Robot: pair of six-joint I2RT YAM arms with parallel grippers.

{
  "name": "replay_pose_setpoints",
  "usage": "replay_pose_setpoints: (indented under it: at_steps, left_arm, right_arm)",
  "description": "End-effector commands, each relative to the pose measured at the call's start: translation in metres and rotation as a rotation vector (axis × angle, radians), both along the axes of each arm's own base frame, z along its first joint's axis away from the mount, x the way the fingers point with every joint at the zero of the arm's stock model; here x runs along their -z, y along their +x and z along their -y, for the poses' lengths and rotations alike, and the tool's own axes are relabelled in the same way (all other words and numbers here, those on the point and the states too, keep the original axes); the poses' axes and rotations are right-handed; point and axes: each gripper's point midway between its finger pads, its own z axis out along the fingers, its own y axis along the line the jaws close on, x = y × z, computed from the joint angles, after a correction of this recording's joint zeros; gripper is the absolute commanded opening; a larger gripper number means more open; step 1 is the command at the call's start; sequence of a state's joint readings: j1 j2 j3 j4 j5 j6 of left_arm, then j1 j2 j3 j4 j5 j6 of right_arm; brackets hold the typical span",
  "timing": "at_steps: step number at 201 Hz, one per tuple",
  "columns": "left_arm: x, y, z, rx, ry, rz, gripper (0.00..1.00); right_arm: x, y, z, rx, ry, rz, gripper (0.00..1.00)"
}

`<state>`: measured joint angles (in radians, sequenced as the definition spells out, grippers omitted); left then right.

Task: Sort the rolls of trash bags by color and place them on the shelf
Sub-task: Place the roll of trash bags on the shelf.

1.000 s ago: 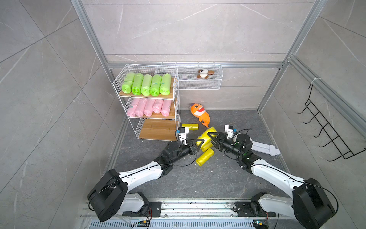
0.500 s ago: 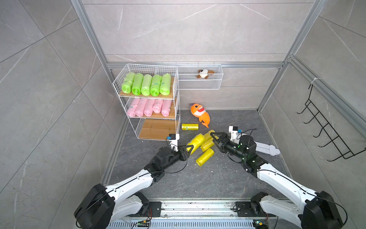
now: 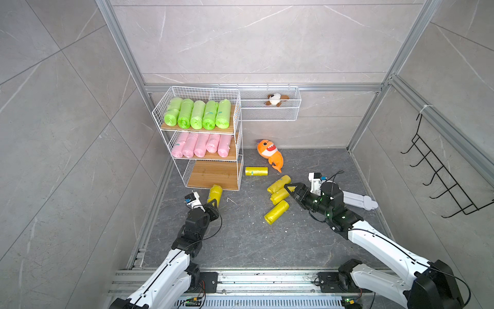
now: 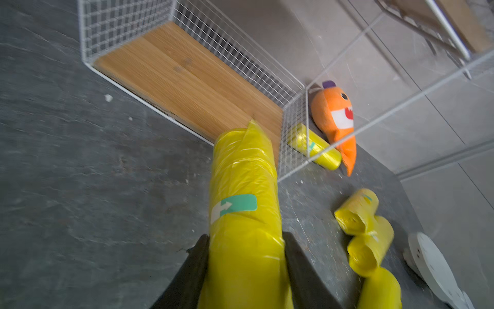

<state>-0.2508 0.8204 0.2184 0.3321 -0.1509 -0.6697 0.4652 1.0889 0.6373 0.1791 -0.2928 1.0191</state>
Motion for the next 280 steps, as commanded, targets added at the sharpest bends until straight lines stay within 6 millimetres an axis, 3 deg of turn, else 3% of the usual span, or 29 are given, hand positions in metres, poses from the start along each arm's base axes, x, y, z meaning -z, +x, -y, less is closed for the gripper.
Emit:
replay_pose_setpoints:
  at_steps: [1,23,50,93,151,230,280]
  left_arm:
    - [-0.046,0.033,-0.012,-0.008,0.009,0.169,0.03]
    - [-0.052,0.061,-0.023,0.000,0.064,0.189,0.05]
    - [-0.045,0.094,-0.045,-0.021,0.138,0.149,0.06]
    - [-0.043,0.119,-0.065,-0.033,0.253,0.139,0.11]
    - [-0.029,0.144,-0.073,-0.039,0.347,0.097,0.18]
    - [0.012,0.167,-0.083,-0.035,0.469,0.015,0.27]
    - [0.029,0.175,-0.094,-0.070,0.517,-0.036,0.40]
  right_arm:
    - [-0.014,0.004,-0.007,-0.035,0.005,0.041,0.83]
    - [-0.012,0.004,-0.007,-0.043,-0.006,0.032,0.83]
    - [-0.015,0.002,-0.010,-0.061,-0.013,0.040,0.83]
    - [-0.010,0.001,-0.008,-0.064,-0.036,0.038,0.83]
    - [-0.002,0.006,-0.016,-0.090,-0.019,0.020,0.83]
    - [0.003,0.005,-0.018,-0.104,-0.021,0.013,0.82]
    - [0.008,0.006,-0.020,-0.109,-0.024,0.006,0.82]
